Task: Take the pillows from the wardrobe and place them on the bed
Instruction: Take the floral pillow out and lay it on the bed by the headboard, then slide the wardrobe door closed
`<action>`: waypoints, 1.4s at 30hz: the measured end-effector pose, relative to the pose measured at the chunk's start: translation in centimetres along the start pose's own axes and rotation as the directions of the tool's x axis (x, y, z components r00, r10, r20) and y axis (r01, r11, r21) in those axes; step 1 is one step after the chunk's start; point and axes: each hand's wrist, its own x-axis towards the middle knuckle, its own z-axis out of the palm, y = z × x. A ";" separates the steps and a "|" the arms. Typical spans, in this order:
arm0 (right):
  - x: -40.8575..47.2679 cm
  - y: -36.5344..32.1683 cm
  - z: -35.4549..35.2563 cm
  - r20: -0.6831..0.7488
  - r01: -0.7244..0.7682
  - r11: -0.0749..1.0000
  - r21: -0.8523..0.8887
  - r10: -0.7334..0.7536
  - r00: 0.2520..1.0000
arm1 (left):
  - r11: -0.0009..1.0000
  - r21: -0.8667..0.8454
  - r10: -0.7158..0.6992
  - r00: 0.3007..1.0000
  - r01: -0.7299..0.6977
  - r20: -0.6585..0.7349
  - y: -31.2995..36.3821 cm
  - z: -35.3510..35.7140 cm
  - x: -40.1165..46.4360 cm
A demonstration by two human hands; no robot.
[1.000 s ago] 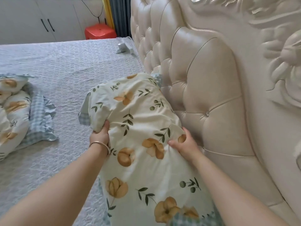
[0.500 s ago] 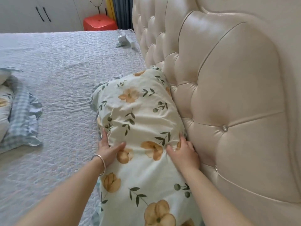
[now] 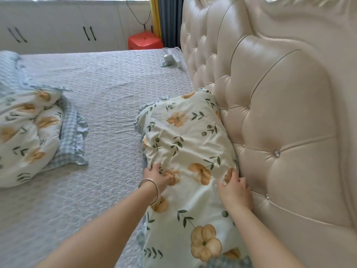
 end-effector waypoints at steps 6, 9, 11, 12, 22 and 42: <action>-8.8 -2.4 -0.4 0.048 0.274 0.951 0.143 -0.283 0.958 | 0.986 -0.127 0.110 0.994 -0.110 -0.007 -1.6 -5.2 -8.5; -13.7 -5.1 0.2 0.156 0.341 0.911 0.232 -0.381 0.911 | 0.982 -0.143 0.112 0.988 -0.127 -0.110 -3.6 -8.0 -13.6; -16.9 -6.8 0.4 0.214 0.398 0.876 0.272 -0.458 0.863 | 0.985 -0.138 0.074 0.980 -0.100 -0.186 -5.2 -10.0 -16.9; -18.3 -7.5 0.3 0.230 0.414 0.858 0.304 -0.488 0.842 | 0.987 -0.139 0.052 0.972 -0.086 -0.229 -6.0 -11.0 -18.3; -31.6 -13.1 -2.7 0.137 0.820 0.463 0.338 -0.886 0.443 | 0.961 -0.272 -0.116 0.806 -0.058 -0.581 -11.5 -17.5 -32.7; -68.2 -15.5 8.3 0.504 0.861 0.035 0.508 -0.823 -0.264 | 0.711 -0.689 -0.657 0.219 -0.137 -0.722 -37.6 -21.2 -61.8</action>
